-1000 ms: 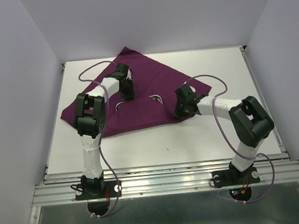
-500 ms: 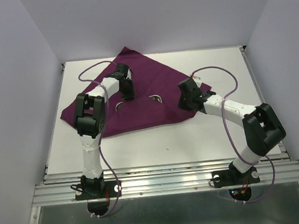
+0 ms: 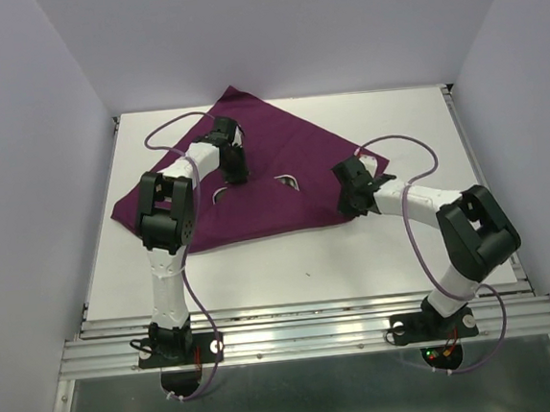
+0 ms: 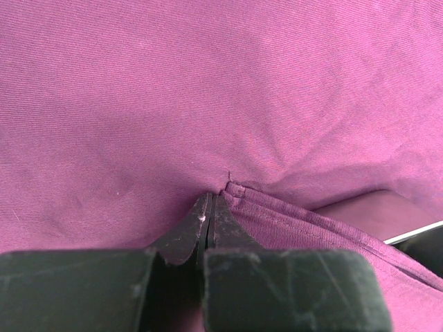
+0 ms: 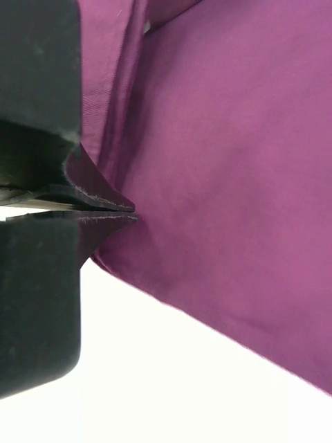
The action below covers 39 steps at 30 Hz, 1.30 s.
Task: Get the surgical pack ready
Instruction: Pack the surgical kit at the center of the board.
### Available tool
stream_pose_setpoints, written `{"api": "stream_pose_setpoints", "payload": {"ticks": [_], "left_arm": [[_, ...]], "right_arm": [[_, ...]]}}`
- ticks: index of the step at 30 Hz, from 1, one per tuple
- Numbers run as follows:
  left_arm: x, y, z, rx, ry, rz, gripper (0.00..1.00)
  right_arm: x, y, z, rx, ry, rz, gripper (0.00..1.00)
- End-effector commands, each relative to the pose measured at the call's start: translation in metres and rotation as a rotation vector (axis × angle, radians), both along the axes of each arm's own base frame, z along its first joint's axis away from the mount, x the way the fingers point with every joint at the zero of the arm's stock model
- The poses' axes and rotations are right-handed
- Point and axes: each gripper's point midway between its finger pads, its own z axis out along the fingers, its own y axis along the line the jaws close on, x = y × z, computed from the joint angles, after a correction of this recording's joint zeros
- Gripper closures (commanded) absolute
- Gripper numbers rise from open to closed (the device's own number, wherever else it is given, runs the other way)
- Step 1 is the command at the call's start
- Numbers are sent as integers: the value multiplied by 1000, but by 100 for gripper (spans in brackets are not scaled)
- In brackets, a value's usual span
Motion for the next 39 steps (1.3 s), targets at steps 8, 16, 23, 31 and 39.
{"api": "stream_pose_setpoints", "payload": {"ticks": [8,16,23,31,39], "left_arm": [[-13,-7,-8,-4,63,-39,100],[-13,-9,-12,-5,72,-43,100],[-14,-9,-13,-3,74,-45,100],[-18,-9,-21,-7,91,-50,100],[-27,-23,-29,-26,114,-79,100]], "right_arm": [[67,-117,43,16,-87,-216,38],[95,-102,12,110,-19,-156,26],[108,-78,-11,224,4,-100,34],[133,-53,32,357,-144,-20,99],[120,-75,115,310,-333,-89,99]]}}
